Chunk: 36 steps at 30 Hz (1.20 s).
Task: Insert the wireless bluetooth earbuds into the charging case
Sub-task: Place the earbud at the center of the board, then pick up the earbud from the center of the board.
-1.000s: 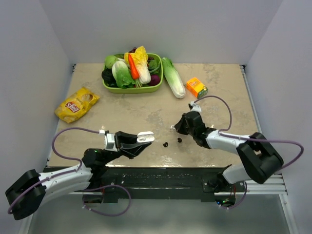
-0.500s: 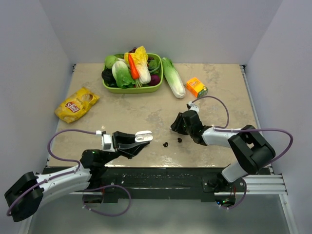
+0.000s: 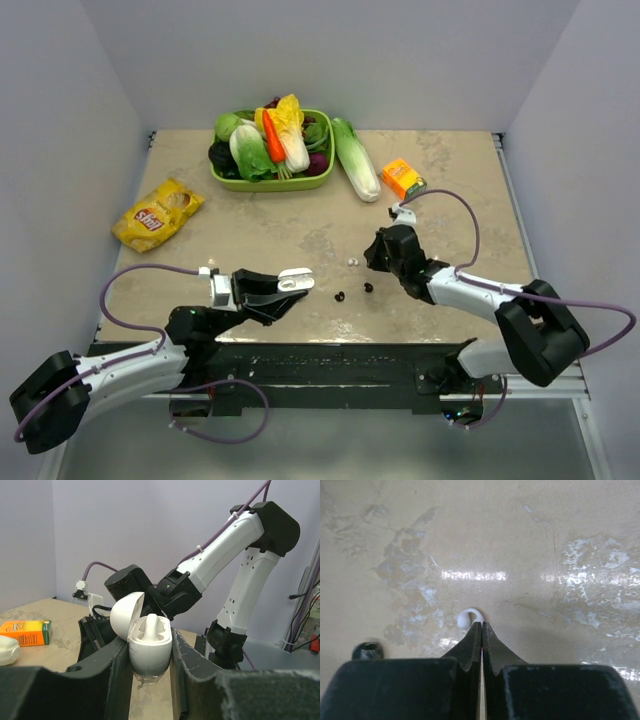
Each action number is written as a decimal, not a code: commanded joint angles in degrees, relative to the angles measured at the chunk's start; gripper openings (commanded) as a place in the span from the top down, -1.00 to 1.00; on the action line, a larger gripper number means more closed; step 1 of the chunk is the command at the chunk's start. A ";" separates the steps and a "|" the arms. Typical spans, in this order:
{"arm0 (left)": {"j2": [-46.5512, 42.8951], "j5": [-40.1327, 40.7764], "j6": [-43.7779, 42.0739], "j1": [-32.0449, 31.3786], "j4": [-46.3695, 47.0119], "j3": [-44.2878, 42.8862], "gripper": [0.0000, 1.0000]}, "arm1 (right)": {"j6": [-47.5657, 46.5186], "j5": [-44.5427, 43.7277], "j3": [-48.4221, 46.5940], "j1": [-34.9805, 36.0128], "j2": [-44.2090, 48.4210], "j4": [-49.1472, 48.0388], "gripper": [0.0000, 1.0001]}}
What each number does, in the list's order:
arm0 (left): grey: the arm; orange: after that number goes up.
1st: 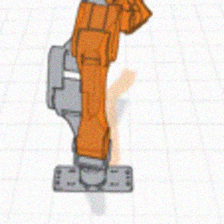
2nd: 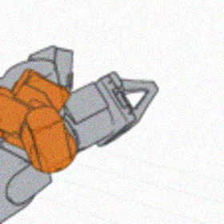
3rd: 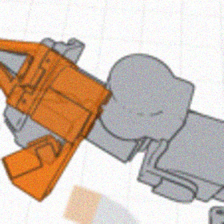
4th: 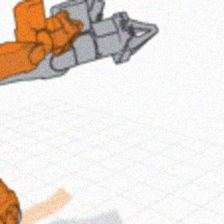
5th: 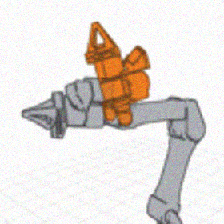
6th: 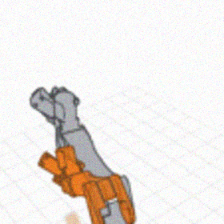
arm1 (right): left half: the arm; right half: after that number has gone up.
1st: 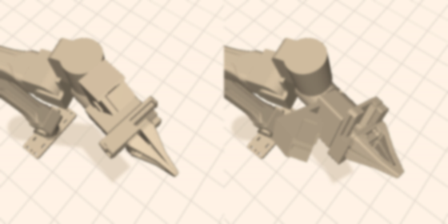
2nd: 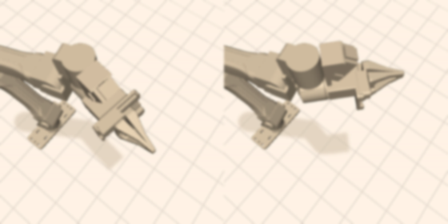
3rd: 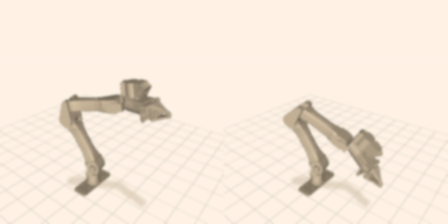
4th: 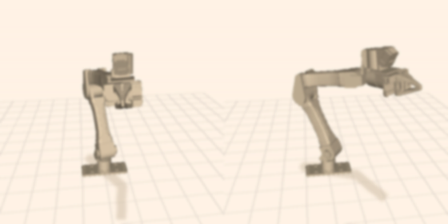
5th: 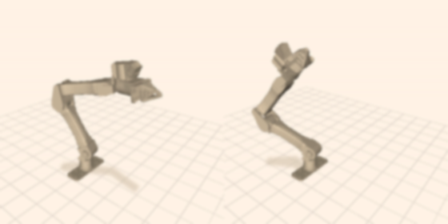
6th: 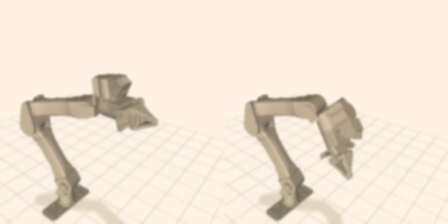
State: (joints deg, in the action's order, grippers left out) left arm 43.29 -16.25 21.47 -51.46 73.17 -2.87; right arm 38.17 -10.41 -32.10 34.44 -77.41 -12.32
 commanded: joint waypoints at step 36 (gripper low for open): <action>-1.54 -0.18 0.94 -0.22 10.33 9.12 1.00 | -4.16 8.66 1.60 1.77 -11.89 -7.11 1.00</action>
State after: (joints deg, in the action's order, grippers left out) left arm 41.30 -16.53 21.93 -51.46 73.17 -2.87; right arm 33.41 -4.29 -31.38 35.07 -89.23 -20.60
